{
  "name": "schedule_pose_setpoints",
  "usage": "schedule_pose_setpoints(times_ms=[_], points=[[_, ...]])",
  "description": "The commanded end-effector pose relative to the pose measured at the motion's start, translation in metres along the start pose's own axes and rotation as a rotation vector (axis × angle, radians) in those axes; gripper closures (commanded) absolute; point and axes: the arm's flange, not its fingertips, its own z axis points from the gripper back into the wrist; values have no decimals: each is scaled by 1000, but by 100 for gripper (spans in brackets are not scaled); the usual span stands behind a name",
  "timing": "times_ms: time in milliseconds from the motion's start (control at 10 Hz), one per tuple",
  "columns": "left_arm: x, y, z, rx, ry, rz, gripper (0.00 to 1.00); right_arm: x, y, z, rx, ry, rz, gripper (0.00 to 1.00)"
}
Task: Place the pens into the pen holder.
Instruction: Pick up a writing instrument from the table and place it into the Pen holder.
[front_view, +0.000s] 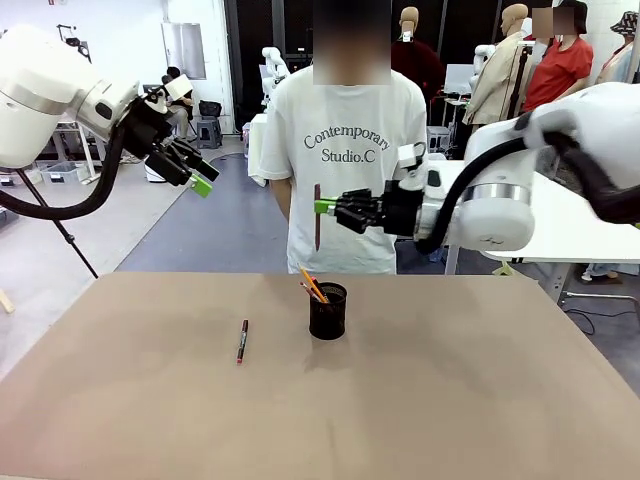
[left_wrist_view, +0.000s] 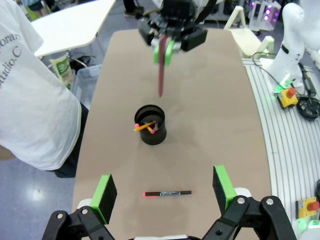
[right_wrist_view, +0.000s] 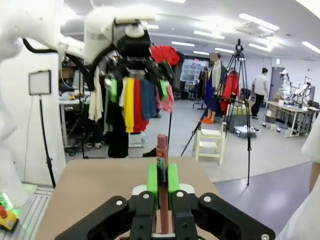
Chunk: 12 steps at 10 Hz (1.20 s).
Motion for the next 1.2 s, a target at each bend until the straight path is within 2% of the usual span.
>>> schedule_pose_setpoints(times_ms=[0, 200, 400, 600, 1100], points=[[0, -1, 1, 2, 0, -4, 0, -25, -16, -28, -53, 58, 49, 100], [0, -1, 1, 2, 0, -4, 0, -50, -31, -27, -80, 131, 38, 100], [0, -1, 1, 2, 0, -4, 0, -59, -44, 3, -115, 99, -32, 100], [0, -1, 1, 2, 0, -4, 0, -67, -49, 22, -77, 131, -76, 100], [0, -1, 1, 2, 0, -4, 0, -86, -42, 14, -32, 188, -107, 100]])
